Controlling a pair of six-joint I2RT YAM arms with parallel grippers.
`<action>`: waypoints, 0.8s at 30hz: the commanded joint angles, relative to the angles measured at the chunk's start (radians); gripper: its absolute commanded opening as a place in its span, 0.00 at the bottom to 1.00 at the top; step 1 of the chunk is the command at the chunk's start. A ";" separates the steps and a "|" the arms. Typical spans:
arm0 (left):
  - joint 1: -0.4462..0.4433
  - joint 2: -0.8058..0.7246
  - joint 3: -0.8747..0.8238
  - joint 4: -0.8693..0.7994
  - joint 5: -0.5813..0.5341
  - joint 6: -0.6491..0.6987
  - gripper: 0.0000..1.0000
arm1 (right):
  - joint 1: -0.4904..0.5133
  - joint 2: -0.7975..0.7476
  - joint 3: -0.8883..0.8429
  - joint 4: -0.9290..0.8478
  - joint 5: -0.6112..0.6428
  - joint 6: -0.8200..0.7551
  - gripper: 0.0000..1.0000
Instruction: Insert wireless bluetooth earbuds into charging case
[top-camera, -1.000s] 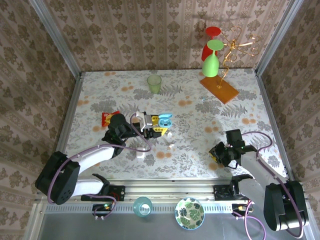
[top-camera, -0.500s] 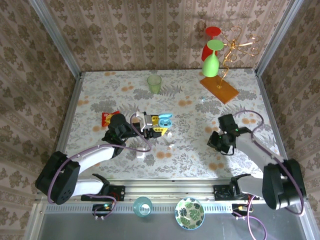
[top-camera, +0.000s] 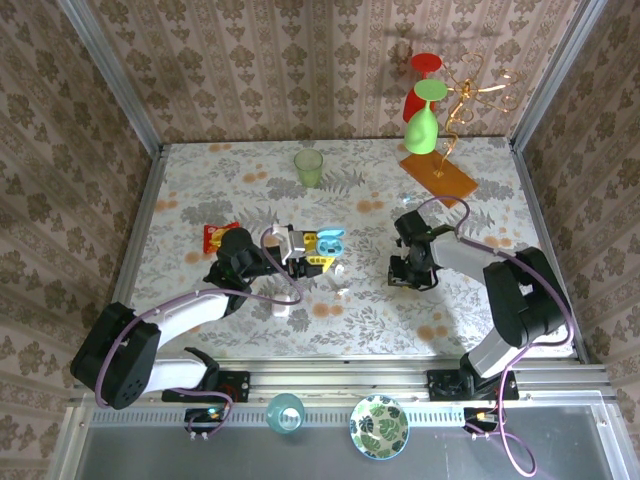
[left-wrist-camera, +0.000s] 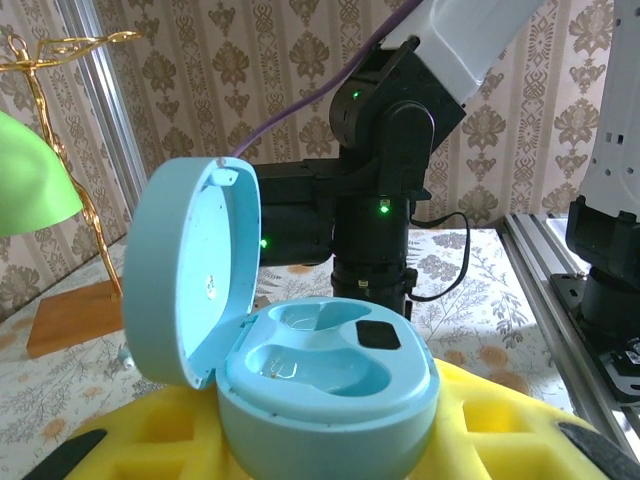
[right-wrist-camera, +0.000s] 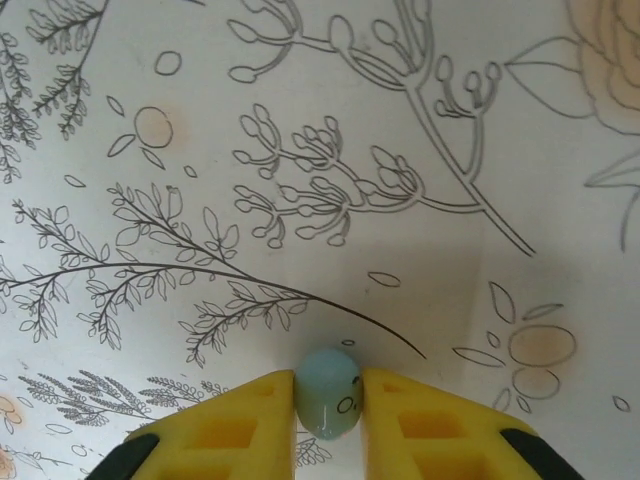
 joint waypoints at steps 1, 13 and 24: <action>0.007 -0.025 -0.002 -0.022 0.000 0.024 0.26 | 0.001 0.010 0.016 0.028 -0.046 -0.045 0.29; 0.008 -0.006 0.026 -0.040 0.011 0.025 0.26 | -0.023 0.001 -0.016 0.097 -0.095 -0.058 0.30; 0.006 0.003 0.035 -0.034 0.014 0.017 0.26 | -0.028 0.027 0.021 0.080 -0.095 -0.080 0.30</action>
